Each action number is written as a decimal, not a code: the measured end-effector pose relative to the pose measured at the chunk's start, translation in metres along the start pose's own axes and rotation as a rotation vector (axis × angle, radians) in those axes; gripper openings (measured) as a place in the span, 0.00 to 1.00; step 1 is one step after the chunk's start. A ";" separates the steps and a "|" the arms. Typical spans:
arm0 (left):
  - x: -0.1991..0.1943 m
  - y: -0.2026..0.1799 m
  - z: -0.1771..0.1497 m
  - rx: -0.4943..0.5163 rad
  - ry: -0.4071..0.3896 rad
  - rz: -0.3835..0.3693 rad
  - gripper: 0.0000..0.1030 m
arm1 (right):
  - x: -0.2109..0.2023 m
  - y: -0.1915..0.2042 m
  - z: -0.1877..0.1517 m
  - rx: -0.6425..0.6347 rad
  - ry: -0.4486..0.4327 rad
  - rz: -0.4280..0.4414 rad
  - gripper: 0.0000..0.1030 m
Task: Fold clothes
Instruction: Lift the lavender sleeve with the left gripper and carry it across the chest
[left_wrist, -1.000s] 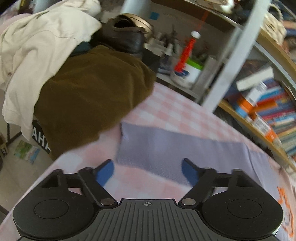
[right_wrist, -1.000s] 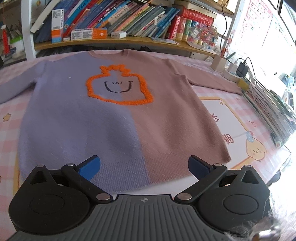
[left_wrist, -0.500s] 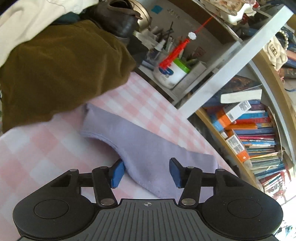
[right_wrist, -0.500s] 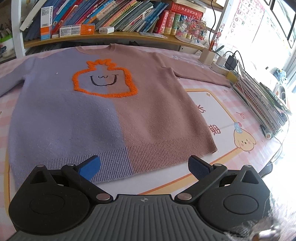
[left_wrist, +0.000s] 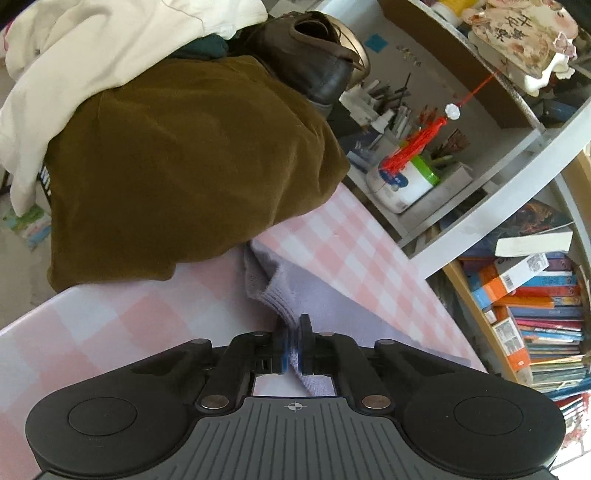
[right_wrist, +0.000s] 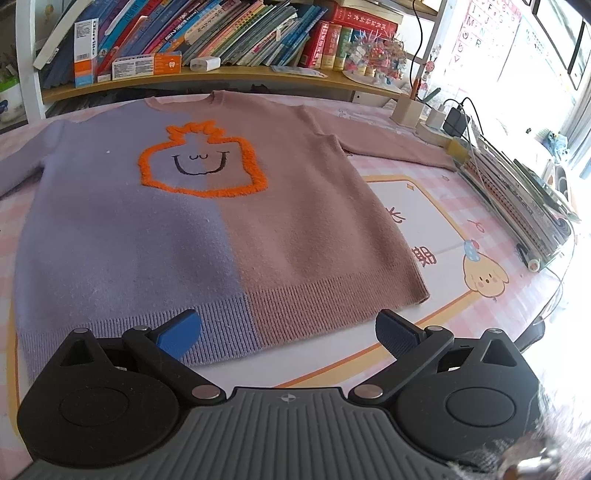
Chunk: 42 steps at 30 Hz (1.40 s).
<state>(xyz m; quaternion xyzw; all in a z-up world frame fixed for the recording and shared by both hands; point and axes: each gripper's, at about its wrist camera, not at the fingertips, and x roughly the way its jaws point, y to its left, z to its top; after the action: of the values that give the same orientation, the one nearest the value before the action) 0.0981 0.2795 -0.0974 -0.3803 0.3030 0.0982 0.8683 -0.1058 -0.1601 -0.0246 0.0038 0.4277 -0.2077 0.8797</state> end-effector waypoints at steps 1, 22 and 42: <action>0.000 0.001 0.001 0.000 0.000 -0.006 0.02 | 0.000 0.000 0.000 -0.001 -0.003 0.000 0.99; -0.062 -0.122 -0.033 0.183 -0.149 -0.216 0.02 | 0.029 -0.045 0.018 -0.048 -0.093 0.138 0.99; -0.068 -0.329 -0.156 0.401 -0.178 -0.289 0.02 | 0.096 -0.156 0.058 -0.115 -0.135 0.398 0.99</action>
<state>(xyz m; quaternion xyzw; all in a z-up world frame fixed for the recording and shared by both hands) 0.1059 -0.0561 0.0593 -0.2298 0.1816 -0.0558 0.9545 -0.0671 -0.3485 -0.0335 0.0243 0.3698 -0.0049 0.9288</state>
